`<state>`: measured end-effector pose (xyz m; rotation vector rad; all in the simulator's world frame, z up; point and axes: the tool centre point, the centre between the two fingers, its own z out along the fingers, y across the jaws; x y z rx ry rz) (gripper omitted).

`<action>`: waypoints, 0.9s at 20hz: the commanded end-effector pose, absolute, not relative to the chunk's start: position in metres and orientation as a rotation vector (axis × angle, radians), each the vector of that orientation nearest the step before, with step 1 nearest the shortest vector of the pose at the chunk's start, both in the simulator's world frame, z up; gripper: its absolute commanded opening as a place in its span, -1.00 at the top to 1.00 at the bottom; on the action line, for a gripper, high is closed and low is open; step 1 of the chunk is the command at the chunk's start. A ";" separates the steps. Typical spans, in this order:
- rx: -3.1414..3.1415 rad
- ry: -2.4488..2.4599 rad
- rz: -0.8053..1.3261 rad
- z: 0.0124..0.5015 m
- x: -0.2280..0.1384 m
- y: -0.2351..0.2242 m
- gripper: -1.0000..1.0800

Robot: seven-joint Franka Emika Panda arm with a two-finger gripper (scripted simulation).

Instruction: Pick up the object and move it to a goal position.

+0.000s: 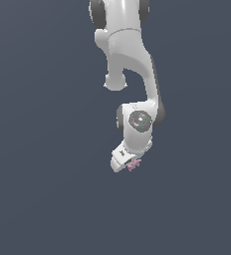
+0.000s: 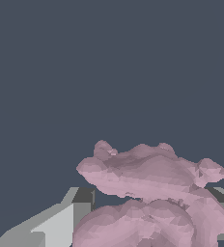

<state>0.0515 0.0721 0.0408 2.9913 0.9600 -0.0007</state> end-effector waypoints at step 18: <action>2.991 0.960 0.000 0.082 0.056 0.037 1.00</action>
